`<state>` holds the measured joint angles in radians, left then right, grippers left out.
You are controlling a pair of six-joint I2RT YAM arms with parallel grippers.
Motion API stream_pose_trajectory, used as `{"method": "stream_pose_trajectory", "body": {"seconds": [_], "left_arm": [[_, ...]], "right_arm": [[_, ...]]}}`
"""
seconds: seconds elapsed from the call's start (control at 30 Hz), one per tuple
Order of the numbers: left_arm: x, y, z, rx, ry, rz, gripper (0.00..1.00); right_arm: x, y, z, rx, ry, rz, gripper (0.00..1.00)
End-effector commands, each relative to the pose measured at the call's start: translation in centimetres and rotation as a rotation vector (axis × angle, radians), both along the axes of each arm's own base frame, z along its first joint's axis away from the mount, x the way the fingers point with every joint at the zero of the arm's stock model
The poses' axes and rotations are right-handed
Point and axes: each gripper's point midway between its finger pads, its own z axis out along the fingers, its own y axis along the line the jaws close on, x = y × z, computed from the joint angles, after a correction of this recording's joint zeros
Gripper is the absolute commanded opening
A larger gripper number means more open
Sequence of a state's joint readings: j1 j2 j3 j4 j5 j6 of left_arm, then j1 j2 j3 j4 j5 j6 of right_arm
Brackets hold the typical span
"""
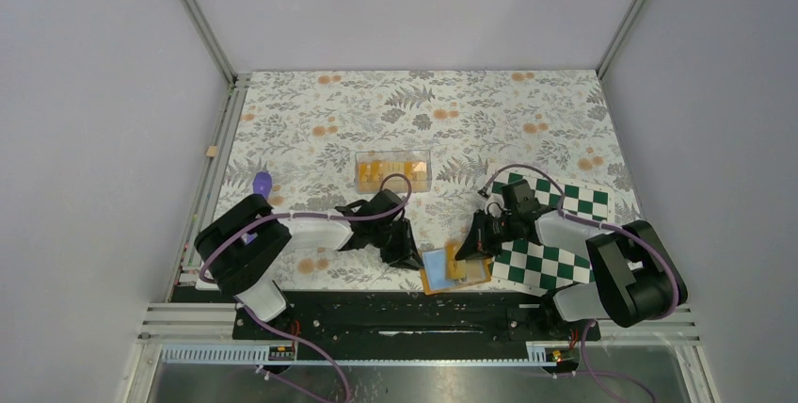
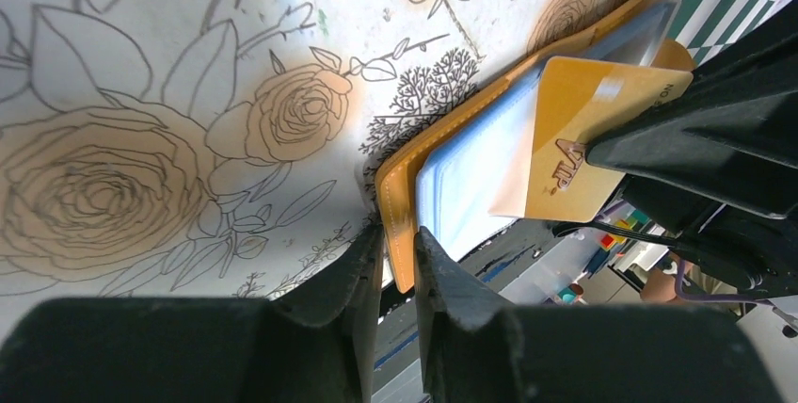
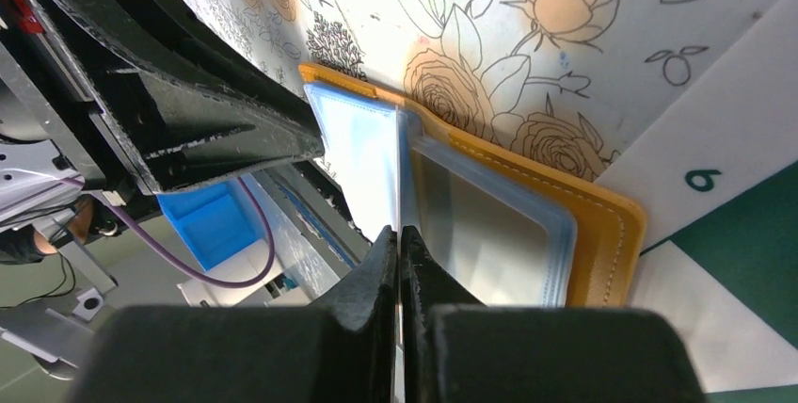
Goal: Put the credit cards into the card holder
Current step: Insert the credit card into the card holder.
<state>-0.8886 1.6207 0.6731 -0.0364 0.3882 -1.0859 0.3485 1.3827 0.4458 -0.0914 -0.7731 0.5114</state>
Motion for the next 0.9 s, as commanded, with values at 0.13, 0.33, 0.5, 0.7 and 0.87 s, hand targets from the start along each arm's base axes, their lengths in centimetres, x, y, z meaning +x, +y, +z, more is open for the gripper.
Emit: {"method": "stream_pose_trajectory", "body": {"seconds": [0.13,0.33,0.5,0.7,0.87], "left_arm": [[0.3,4.0,-3.8,0.23,-0.008,0.009,0.2],[0.5,3.7,-3.8,0.222,-0.01,0.003,0.2],[0.4,3.6,-3.8,0.221,-0.008,-0.001,0.2],[0.5,3.4,-3.8,0.217,-0.007,-0.005,0.19],[0.6,3.2,-3.8,0.218,-0.005,-0.007,0.19]], "right_arm": [[-0.9,0.2,0.8,0.044,0.044,-0.038,0.0],[-1.3,0.0,0.3,0.029,0.071,-0.049,0.0],[-1.4,0.1,-0.2,0.022,0.097,-0.045,0.0],[-1.7,0.3,-0.4,0.018,0.121,-0.032,0.0],[-1.9,0.6,-0.5,0.016,0.135,-0.015,0.0]]}}
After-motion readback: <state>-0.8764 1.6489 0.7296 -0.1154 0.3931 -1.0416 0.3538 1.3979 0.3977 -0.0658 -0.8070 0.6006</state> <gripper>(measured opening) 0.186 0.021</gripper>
